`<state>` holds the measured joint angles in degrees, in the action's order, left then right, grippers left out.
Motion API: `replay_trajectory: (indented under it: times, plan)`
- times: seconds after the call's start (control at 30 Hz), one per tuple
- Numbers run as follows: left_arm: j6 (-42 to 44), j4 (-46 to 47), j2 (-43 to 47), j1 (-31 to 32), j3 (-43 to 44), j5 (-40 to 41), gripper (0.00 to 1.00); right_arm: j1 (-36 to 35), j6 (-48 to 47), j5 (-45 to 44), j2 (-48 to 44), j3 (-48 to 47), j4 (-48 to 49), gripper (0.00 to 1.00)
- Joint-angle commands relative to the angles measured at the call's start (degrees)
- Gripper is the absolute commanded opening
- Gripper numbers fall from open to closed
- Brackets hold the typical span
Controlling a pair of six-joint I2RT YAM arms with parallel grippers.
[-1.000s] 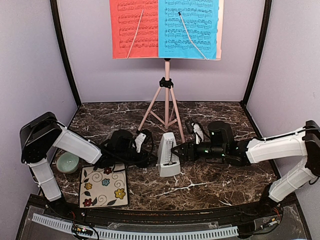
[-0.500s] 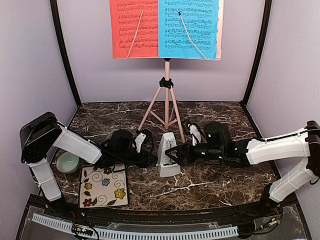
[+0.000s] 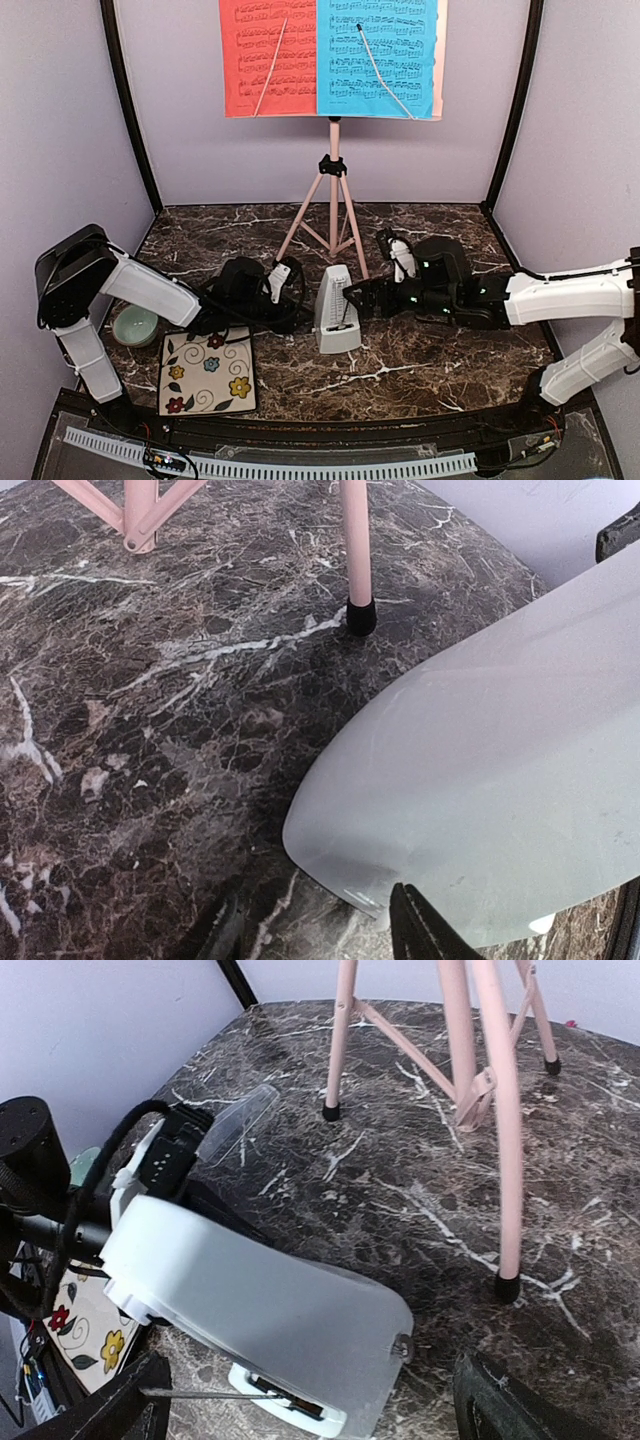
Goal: Set up the instrument practice props
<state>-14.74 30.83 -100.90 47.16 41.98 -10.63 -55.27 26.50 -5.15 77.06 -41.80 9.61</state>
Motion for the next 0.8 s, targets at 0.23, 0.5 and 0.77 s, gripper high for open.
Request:
replay_trajectory:
  times: [0.23, 0.5, 0.77]
  plan:
    - [2.17, -3.61, 7.07, -1.14, -1.17, 3.84, 0.53, 14.74, -3.66, 0.7, -8.58, 8.65, -3.31, 0.99]
    - [-2.45, -0.4, 16.49, -10.38, -8.57, 0.9, 0.54, 28.42, -8.26, 5.06, -16.55, 9.76, -8.69, 1.0]
    - [-4.91, -2.76, 26.92, -17.5, -11.95, 5.16, 0.56, 35.06, -8.05, 12.83, -17.27, 8.79, -7.59, 1.0]
